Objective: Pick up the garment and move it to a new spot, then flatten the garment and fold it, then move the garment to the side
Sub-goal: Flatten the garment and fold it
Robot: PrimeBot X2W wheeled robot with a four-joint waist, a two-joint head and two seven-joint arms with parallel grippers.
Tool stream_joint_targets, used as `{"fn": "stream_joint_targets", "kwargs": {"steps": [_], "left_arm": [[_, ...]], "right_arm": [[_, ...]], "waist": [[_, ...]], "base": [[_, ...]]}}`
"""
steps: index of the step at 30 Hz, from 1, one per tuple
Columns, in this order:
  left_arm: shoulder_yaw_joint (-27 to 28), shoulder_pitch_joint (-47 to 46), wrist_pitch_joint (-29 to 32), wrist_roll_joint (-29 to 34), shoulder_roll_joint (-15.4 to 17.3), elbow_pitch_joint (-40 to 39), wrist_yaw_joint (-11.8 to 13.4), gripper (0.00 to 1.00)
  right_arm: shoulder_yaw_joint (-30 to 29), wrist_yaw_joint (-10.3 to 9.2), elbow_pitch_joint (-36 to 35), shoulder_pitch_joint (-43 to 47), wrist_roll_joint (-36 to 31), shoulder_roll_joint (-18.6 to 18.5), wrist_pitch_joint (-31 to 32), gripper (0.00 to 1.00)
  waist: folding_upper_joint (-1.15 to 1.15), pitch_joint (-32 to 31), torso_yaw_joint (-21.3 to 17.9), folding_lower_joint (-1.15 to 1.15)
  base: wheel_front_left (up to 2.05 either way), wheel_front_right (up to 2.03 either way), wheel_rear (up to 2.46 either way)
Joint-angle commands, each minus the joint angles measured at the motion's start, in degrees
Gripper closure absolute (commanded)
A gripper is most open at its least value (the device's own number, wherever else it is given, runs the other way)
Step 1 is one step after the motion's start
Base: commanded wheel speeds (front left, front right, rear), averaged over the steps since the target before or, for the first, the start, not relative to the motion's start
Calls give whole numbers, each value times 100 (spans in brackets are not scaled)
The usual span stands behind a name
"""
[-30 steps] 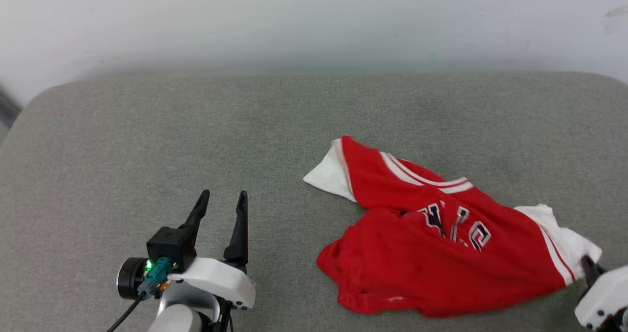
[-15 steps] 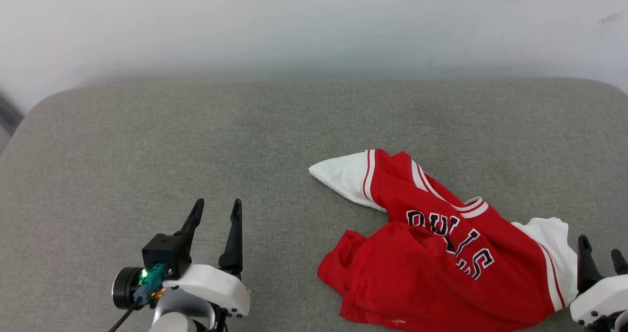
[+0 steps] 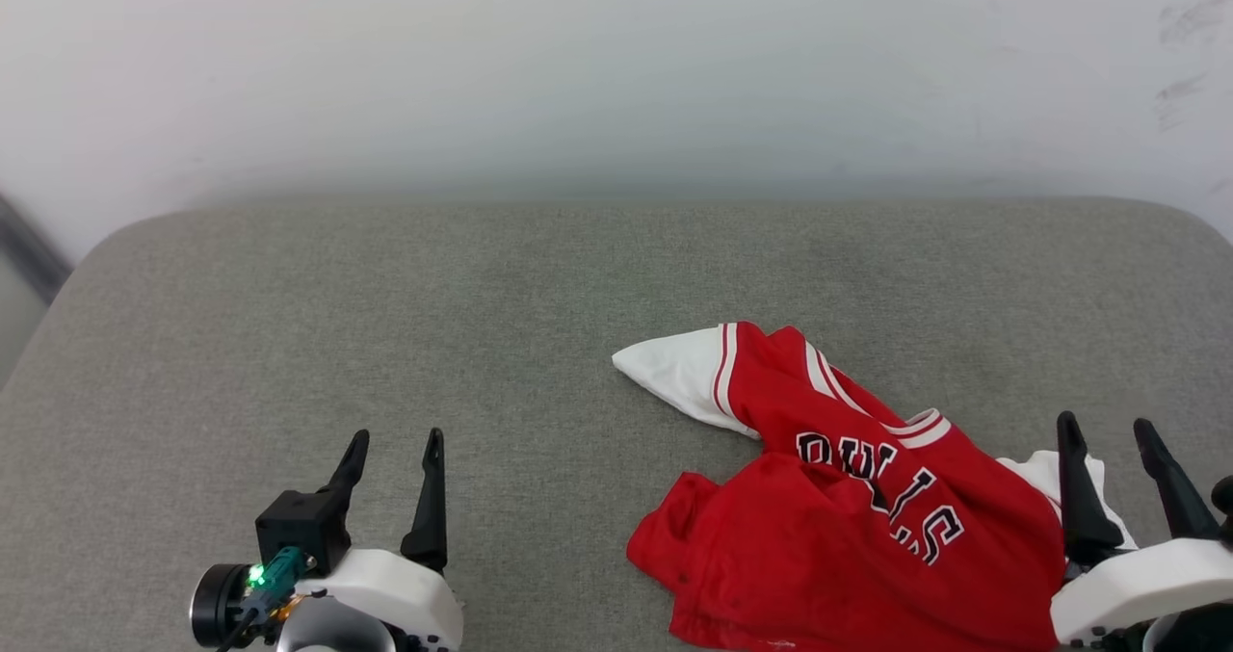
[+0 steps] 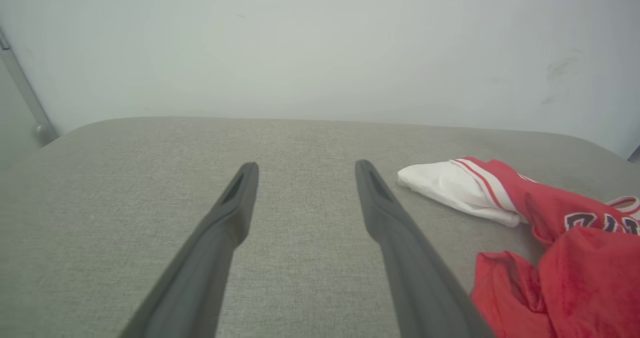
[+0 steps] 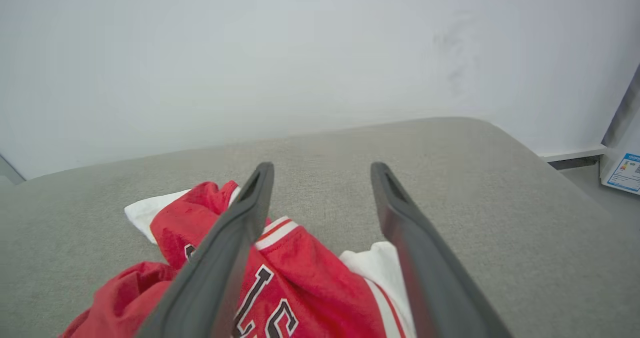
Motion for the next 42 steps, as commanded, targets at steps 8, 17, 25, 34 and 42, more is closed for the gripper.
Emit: {"fn": "stream_joint_targets", "kwargs": {"steps": [8,17,25,34,42], "left_arm": [[54,103,69,-24,144,-26,78,0],[-132,-512,530,-59,172,138,-138,0],[-357,-2209,1843,-411,121,684,-836,0],[-736,-3626,3742,-781,248,1732,-1541,0],[-1049,-4113,4817,-1014,379,2603,-1774,0]], "right_arm": [[589,-2,-916,613,-9,9,237,0],[822,-2,-1330,660,-185,11,489,0],[874,-2,-1382,282,-163,11,497,0],[980,-2,-1187,-140,8,11,235,0],[1093,-2,-782,-402,313,11,-117,0]], "waist": [[0,-77,-228,0],[0,-15,-549,0],[0,479,-823,0],[0,1202,-1215,0],[0,1717,-1527,0]], "base": [[0,0,0],[0,0,0],[0,0,0],[0,0,0],[0,0,0]]}}
